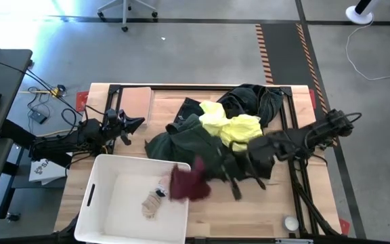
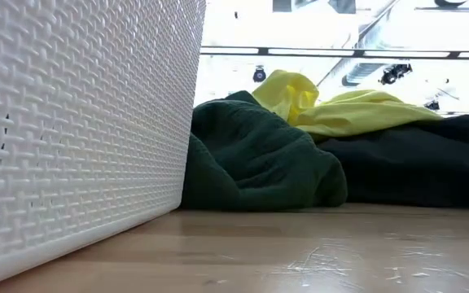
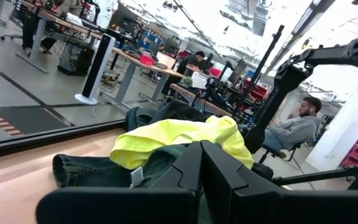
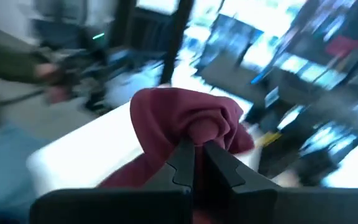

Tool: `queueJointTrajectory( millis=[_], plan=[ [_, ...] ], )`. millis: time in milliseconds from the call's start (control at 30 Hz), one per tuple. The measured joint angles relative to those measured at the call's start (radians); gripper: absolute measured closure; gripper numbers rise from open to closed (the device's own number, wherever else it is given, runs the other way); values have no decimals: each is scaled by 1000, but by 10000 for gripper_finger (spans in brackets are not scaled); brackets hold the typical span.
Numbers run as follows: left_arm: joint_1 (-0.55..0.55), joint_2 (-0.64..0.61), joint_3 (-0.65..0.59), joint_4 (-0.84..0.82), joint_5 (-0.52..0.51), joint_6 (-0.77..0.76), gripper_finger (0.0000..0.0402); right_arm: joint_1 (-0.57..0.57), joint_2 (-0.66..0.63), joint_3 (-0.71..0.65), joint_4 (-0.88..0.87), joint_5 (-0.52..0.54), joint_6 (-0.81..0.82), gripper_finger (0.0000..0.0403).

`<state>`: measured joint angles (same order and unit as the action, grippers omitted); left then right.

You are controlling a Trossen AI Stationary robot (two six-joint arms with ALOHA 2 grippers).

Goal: Sort clothes
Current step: Put the maroon underwear into the white bin, then put the green shirt into the white bin

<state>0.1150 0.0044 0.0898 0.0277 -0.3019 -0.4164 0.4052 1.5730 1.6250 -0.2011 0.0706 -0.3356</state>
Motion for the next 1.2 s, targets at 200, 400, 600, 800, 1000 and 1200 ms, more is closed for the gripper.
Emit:
queueJointTrajectory(
  millis=[200, 400, 600, 800, 1000, 1200],
  plan=[
    [0, 0, 0, -1, 2, -1, 397, -117, 204, 223, 8, -106, -46, 396],
    [0, 0, 0, -3, 4, -2, 397, -185, 463, 408, -3, -243, -6, 380],
    [0, 0, 0, -5, 4, -2, 397, -190, 665, 594, -47, -248, -5, 377],
    [0, 0, 0, -5, 4, -3, 397, -193, 738, 727, -146, -293, 19, 338],
    [0, 0, 0, -5, 12, -5, 397, -193, 724, 717, -173, -270, 40, 275],
    [0, 0, 0, -6, 15, -28, 397, -178, 667, 723, -380, -106, -25, 262]
  ],
)
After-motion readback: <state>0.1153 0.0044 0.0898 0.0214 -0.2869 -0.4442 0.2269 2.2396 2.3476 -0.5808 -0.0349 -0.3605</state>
